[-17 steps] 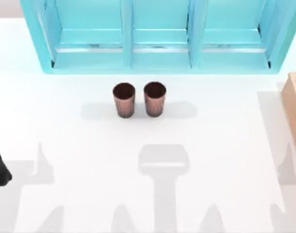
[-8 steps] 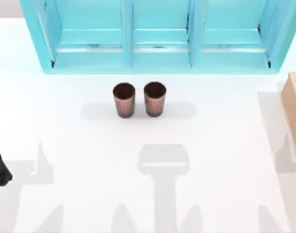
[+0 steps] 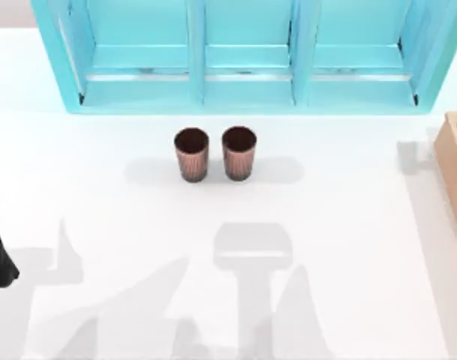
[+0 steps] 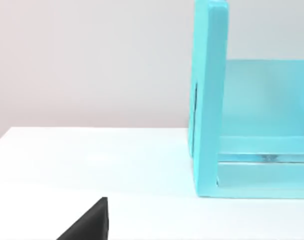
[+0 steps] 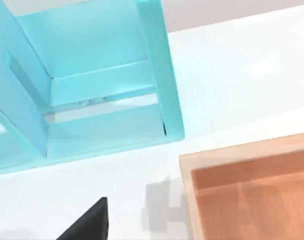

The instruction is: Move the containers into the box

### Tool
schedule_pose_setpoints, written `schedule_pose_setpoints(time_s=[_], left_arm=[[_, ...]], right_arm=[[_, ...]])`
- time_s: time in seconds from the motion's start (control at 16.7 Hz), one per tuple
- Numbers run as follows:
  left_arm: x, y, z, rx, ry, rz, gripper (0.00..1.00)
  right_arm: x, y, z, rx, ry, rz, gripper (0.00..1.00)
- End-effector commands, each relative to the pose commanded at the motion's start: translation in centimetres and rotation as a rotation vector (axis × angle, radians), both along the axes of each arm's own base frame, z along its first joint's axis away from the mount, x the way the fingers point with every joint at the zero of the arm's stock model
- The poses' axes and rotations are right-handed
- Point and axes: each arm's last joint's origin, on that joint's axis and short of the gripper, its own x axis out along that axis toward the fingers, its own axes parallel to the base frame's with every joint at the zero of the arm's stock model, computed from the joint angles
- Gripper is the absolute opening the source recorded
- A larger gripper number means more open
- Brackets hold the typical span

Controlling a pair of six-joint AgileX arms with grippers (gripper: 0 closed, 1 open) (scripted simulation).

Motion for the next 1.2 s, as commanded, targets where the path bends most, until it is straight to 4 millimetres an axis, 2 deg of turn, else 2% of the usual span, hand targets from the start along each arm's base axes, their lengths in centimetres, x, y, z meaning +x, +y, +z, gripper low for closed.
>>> schedule_pose_setpoints(time_s=[0.12,0.3,0.42,0.6,0.72,0.84,1.02,1.2], left_arm=[[0.0,0.0,0.0,0.0,0.0,0.0,1.0],[0.0,0.0,0.0,0.0,0.0,0.0,1.0],[0.0,0.0,0.0,0.0,0.0,0.0,1.0],[0.0,0.0,0.0,0.0,0.0,0.0,1.0],[0.0,0.0,0.0,0.0,0.0,0.0,1.0],[0.0,0.0,0.0,0.0,0.0,0.0,1.0],[0.0,0.0,0.0,0.0,0.0,0.0,1.0],[0.0,0.0,0.0,0.0,0.0,0.0,1.0]], right_arm=[[4.2,1.1,2.3,0.021,0.111,-0.003,1.0],[10.7,3.8,3.1,0.034,0.293,0.002,1.0],[14.5,6.2,2.0,0.029,0.414,0.01,1.0],[18.8,10.6,-1.0,0.005,0.577,0.028,1.0],[20.6,14.0,-3.5,-0.018,0.663,0.046,1.0],[21.6,17.5,-5.9,-0.042,0.723,0.068,1.0],[21.7,22.3,-8.8,-0.072,0.773,0.108,1.0],[20.8,26.1,-10.9,-0.093,0.796,0.145,1.0]])
